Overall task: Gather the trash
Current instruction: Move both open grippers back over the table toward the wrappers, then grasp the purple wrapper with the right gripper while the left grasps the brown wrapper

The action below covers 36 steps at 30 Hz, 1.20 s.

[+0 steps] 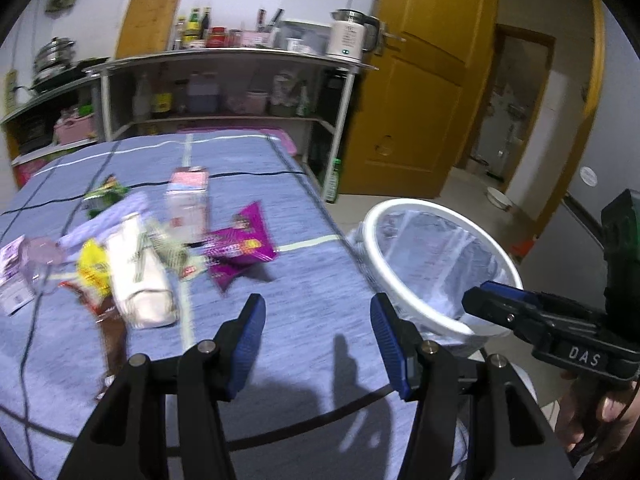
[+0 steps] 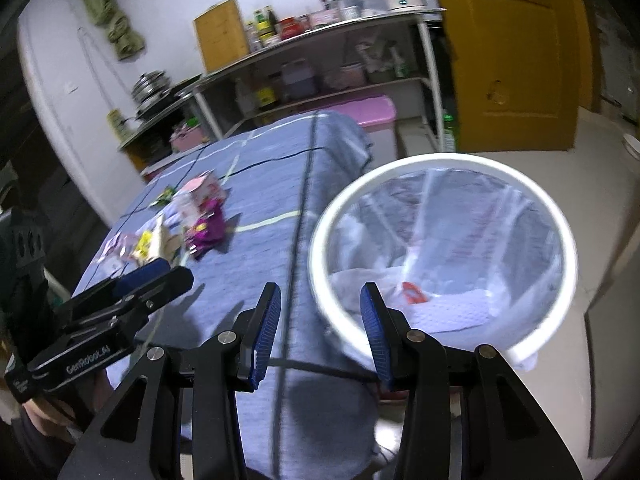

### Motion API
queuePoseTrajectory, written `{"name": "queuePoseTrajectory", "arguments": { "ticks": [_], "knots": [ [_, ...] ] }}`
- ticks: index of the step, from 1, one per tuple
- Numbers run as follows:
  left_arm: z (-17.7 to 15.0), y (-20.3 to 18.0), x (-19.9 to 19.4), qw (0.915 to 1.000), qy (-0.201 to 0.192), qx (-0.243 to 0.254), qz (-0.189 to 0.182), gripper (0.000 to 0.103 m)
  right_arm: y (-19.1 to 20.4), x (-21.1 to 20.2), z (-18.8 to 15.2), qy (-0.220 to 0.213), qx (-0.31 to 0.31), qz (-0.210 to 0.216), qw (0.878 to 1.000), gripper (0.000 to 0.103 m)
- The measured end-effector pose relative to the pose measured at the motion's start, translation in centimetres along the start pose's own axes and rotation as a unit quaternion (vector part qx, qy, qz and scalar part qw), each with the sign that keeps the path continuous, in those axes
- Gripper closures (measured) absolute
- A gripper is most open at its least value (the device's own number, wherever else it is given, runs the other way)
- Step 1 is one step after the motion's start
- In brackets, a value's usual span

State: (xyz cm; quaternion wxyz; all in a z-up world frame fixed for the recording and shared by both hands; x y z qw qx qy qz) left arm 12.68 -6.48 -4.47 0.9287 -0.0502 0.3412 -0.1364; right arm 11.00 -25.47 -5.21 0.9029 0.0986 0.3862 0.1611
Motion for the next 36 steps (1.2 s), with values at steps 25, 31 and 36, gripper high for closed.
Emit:
{"name": "queuePoseTrajectory", "arguments": {
  "ticks": [25, 31, 36],
  "knots": [
    [-3.2, 11.5, -1.2, 0.9876, 0.001, -0.081, 0.135, 0.046, 5.7, 4.5, 0.5, 0.035, -0.037, 0.058, 0.997, 0.06],
    [-3.9, 11.9, 0.1, 0.9874, 0.02, -0.083, 0.134, 0.057, 6.4, 5.9, 1.5, 0.037, -0.041, 0.061, 0.997, 0.06],
    [-4.3, 11.9, 0.4, 0.9878, 0.025, -0.075, 0.134, 0.077, 7.3, 7.7, 2.4, 0.043, -0.044, 0.07, 0.996, 0.06]
  ]
}}
Point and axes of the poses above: each gripper's, at about its wrist camera, not at the fingertips, and x roughly the way its jaws point, y to its left, z to its top, the point moved 4 cm from there along x, roughly the way its jaws point
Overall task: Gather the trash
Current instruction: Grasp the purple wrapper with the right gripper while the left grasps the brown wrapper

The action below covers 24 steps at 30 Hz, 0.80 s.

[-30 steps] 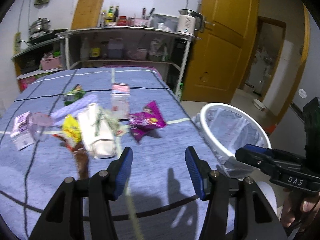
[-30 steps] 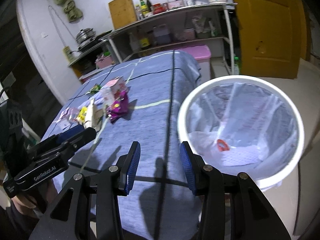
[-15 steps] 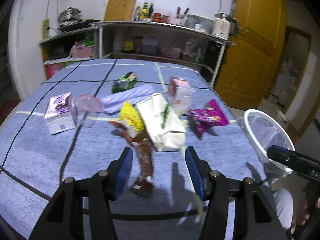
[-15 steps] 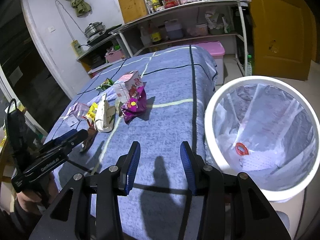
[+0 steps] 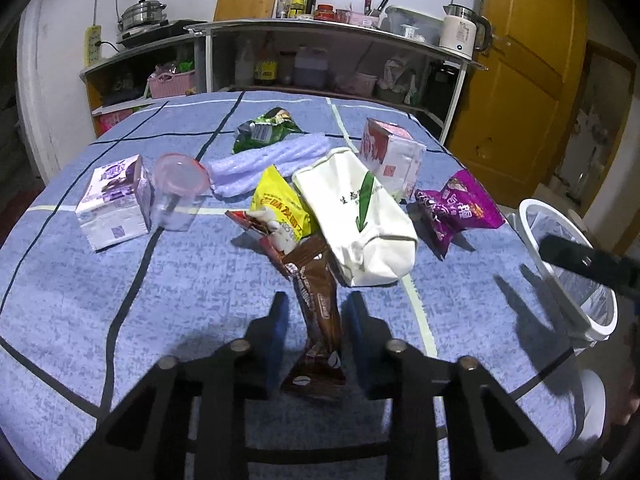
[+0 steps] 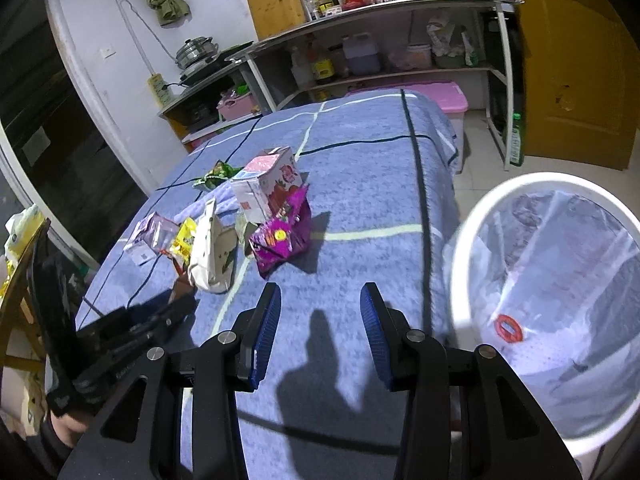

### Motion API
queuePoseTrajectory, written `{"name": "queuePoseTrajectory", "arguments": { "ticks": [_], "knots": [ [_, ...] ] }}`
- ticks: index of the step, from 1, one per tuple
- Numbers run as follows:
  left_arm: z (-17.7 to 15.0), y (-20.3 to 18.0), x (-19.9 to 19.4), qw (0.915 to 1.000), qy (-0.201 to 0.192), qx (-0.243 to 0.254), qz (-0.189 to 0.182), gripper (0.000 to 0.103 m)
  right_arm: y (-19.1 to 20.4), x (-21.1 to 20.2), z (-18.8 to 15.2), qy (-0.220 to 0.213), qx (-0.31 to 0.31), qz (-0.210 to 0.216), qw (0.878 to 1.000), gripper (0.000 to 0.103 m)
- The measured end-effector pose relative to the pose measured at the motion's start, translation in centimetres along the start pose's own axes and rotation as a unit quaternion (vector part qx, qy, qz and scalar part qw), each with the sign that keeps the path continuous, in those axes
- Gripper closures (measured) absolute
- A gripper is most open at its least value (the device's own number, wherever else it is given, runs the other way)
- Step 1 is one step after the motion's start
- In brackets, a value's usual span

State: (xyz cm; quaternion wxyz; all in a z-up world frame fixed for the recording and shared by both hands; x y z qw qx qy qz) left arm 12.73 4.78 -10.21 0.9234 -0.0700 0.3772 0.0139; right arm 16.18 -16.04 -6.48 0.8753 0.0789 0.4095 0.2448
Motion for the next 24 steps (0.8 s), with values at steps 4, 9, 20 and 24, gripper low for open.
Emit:
{"name": "queuePoseTrajectory", "arguments": {
  "ticks": [4, 9, 20, 24],
  "knots": [
    [-0.1, 0.0, -0.2, 1.0, 0.0, -0.002, -0.007, 0.083, 0.5, 1.6, 0.9, 0.008, -0.002, 0.012, 1.0, 0.06],
    [-0.1, 0.2, -0.6, 0.9998, -0.002, -0.005, -0.019, 0.086, 1.1, 3.7, 2.1, 0.015, -0.004, 0.02, 1.0, 0.06],
    [0.3, 0.1, -1.1, 0.9994, -0.009, -0.006, -0.034, 0.086, 1.5, 6.2, 3.1, 0.035, 0.003, 0.027, 0.999, 0.061],
    [0.4, 0.1, -1.3, 0.9993, -0.011, -0.007, -0.034, 0.086, 1.8, 5.7, 3.2, 0.023, -0.006, 0.023, 0.999, 0.079]
  ]
}}
Point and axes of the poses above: each gripper's, at about its wrist camera, not at the fingertips, and x roughly the way its jaws point, y to its left, z to its top, the point moved 4 cm from there along x, roughly the way its jaws point
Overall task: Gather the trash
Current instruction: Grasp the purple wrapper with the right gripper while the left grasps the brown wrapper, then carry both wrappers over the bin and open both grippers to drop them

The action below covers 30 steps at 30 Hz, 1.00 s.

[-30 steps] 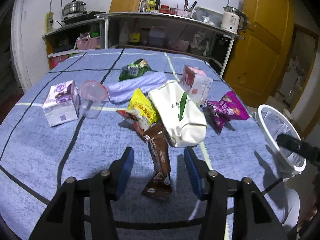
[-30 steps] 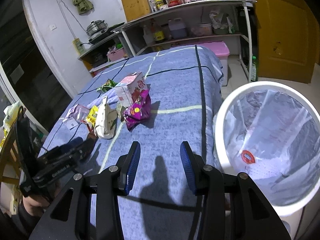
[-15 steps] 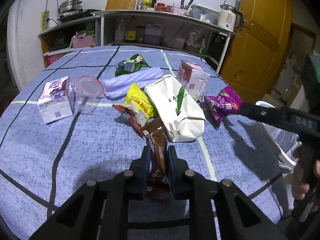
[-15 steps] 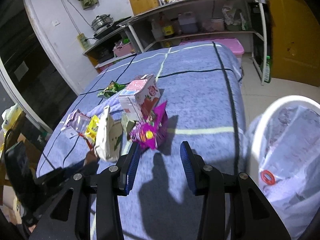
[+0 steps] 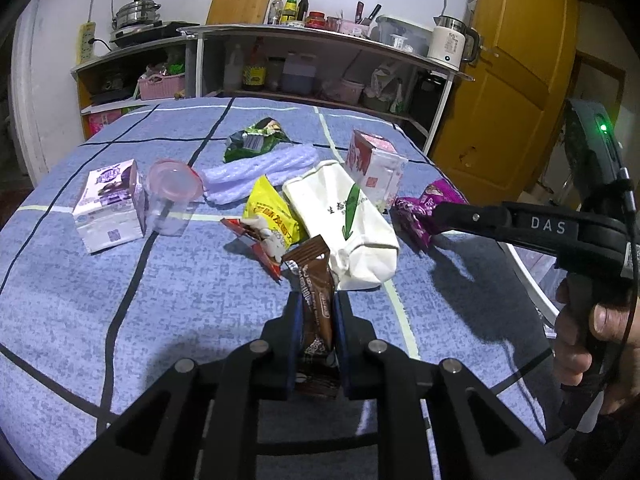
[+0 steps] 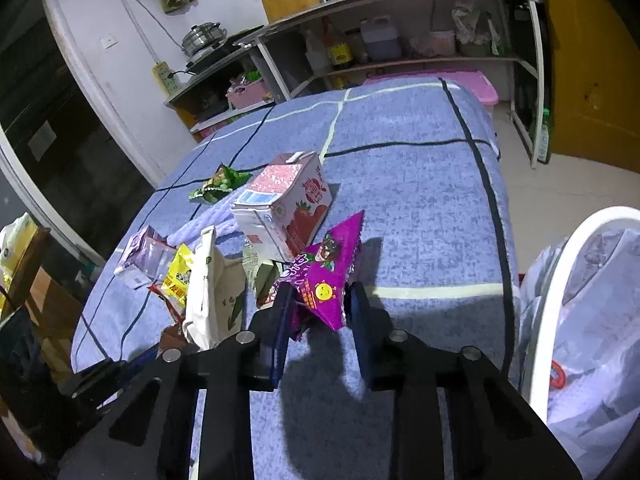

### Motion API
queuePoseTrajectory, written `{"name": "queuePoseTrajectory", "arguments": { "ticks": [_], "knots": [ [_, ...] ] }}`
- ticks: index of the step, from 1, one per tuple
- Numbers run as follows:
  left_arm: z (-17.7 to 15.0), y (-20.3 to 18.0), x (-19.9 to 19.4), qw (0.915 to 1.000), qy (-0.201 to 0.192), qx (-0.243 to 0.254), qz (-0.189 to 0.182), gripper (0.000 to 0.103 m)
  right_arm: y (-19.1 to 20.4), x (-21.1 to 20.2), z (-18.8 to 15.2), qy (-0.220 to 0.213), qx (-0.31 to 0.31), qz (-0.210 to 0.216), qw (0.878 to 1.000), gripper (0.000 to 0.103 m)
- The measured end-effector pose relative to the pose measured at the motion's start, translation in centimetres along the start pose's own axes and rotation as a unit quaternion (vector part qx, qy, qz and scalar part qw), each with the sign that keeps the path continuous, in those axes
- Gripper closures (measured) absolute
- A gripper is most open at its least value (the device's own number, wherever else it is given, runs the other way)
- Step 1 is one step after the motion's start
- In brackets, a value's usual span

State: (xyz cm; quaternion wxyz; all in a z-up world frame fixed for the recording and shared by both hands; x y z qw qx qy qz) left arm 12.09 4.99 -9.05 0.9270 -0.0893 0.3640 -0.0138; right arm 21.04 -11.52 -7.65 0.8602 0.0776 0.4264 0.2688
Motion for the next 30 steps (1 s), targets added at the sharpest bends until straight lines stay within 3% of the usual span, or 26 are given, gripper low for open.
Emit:
{"name": "queuePoseTrajectory", "arguments": {
  "ticks": [4, 16, 30],
  "knots": [
    [0.1, -0.1, -0.5, 1.0, -0.004, 0.001, 0.001, 0.086, 0.1, -0.7, -0.1, -0.008, -0.001, 0.003, 1.0, 0.084],
    [0.7, -2.0, -2.5, 0.9996, -0.022, 0.012, -0.009, 0.086, -0.3, -4.4, -1.3, -0.035, 0.009, 0.01, 0.999, 0.086],
    [1.4, -6.9, -2.7, 0.9975, -0.021, 0.039, -0.055, 0.086, -3.1, -10.6, -3.4, -0.076, 0.038, -0.01, 0.996, 0.086]
  ]
}}
Point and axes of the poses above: each gripper's, at about its wrist camera, not at the fingertips, and x roughly the way its jaws point, y to its left, z to its top, the point moved 4 cm from there along x, roughly the way its jaws point
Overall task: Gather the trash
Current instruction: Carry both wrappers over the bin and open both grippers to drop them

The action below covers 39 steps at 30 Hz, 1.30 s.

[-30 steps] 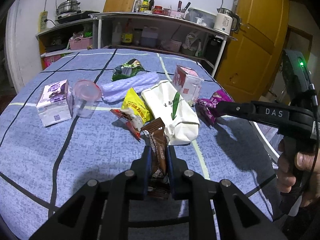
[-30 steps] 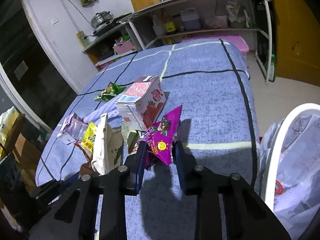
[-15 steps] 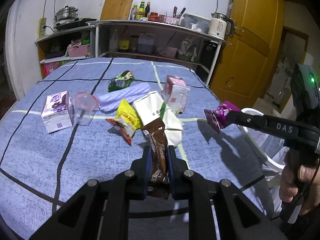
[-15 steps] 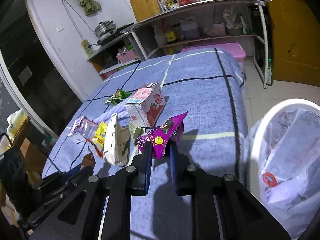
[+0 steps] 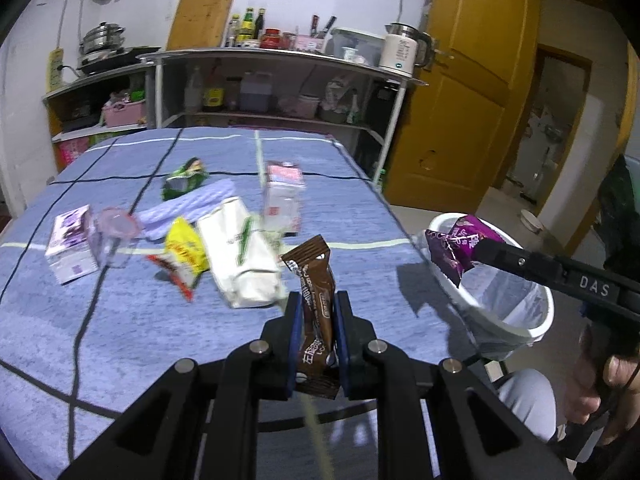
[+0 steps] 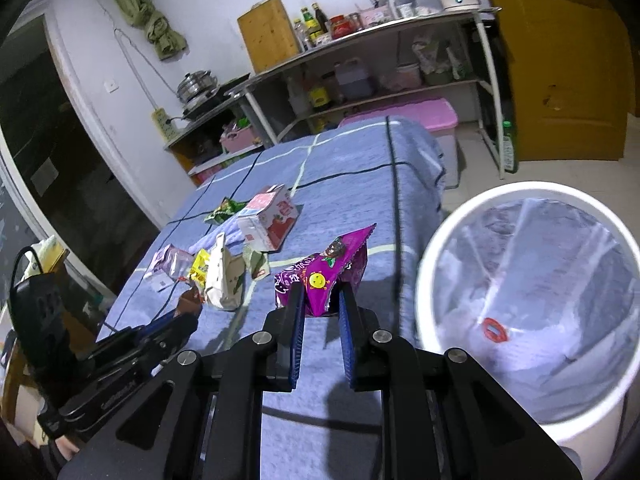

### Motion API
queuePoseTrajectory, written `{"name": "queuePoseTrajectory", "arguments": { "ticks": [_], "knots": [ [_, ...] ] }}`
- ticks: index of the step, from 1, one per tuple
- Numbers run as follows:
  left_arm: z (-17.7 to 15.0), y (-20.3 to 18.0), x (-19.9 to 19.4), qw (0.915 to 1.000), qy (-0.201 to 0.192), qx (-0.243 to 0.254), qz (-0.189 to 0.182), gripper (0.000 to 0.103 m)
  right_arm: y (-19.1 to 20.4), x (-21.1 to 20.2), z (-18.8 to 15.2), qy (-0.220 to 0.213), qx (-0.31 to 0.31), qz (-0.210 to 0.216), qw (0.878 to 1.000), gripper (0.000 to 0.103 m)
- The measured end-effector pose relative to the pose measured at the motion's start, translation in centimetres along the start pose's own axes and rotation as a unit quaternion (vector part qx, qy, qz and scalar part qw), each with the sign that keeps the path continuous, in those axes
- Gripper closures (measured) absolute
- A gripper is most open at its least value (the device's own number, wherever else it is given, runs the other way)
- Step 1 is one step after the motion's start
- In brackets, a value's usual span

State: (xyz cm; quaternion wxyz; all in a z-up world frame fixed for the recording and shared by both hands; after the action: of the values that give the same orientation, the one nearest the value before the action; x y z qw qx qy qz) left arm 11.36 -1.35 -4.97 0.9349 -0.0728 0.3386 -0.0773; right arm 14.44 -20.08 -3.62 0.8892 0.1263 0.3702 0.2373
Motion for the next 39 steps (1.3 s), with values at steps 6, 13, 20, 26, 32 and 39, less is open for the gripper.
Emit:
{"name": "queuePoseTrajectory", "arguments": {
  "ticks": [6, 13, 20, 26, 32, 39],
  "knots": [
    [1.2, -3.3, 0.9, 0.9991, 0.0, 0.027, -0.031, 0.086, -2.1, -2.5, -0.1, -0.018, 0.014, -0.022, 0.999, 0.086],
    [2.2, -7.5, 2.8, 0.996, 0.007, 0.059, -0.066, 0.086, -5.5, -4.7, -0.8, -0.027, 0.039, -0.056, 0.997, 0.086],
    [2.5, -11.4, 5.1, 0.991, 0.025, 0.083, -0.101, 0.086, -9.1, -6.2, -1.8, -0.025, 0.067, -0.086, 0.994, 0.086],
    [2.7, -14.3, 6.5, 0.9862, 0.034, 0.101, -0.126, 0.086, -10.8, -6.5, -2.2, -0.018, 0.076, -0.1, 0.992, 0.086],
    [2.7, -16.2, 7.8, 0.982, 0.045, 0.111, -0.146, 0.086, -11.9, -6.3, -2.8, -0.005, 0.082, -0.113, 0.99, 0.086],
    [2.1, -17.4, 9.3, 0.9784, 0.062, 0.115, -0.161, 0.086, -13.0, -5.9, -3.3, 0.014, 0.087, -0.121, 0.989, 0.086]
  ]
}}
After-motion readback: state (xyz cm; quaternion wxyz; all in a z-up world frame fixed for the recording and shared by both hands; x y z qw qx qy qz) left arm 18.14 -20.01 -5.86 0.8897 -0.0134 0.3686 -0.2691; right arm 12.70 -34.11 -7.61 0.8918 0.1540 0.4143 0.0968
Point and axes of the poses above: each gripper's, at about its wrist camera, not at the fingertips, and x roughly the way its jaws point, y to its left, z to its top, the point moved 4 cm from there along x, roughly the way its jaws point
